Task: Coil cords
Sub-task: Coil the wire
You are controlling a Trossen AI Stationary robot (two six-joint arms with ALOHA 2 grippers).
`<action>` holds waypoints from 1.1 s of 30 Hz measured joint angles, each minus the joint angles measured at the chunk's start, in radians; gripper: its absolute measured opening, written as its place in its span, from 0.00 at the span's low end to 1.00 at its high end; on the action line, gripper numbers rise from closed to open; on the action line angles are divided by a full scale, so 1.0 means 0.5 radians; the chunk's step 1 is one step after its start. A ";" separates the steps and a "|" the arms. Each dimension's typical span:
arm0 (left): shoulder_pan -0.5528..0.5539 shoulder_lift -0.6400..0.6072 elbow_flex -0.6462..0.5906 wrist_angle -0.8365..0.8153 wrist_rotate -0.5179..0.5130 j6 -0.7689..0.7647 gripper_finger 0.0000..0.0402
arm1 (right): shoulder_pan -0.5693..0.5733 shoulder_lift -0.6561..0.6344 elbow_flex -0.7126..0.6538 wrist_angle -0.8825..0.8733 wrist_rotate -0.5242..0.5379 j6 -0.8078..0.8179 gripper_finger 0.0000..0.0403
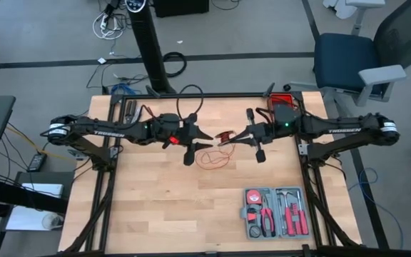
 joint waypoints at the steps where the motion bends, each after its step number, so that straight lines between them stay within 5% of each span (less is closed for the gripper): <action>1: -0.001 0.000 0.000 0.019 -0.036 -0.014 0.32 | 0.015 -0.012 0.000 -0.044 0.054 -0.008 0.00; 11: -0.064 0.004 0.000 0.169 -0.270 0.024 0.32 | 0.194 -0.011 -0.001 -0.081 0.460 -0.120 0.00; 24: -0.134 0.004 -0.001 0.292 -0.468 0.068 0.31 | 0.195 0.077 -0.229 0.400 0.442 -0.021 0.00; 30: -0.142 0.004 -0.001 0.309 -0.481 0.114 0.05 | 0.193 0.140 -0.347 0.705 0.445 0.076 0.07; 33: -0.142 0.004 -0.001 0.312 -0.472 0.113 0.01 | 0.194 0.162 -0.357 0.766 0.444 0.097 0.12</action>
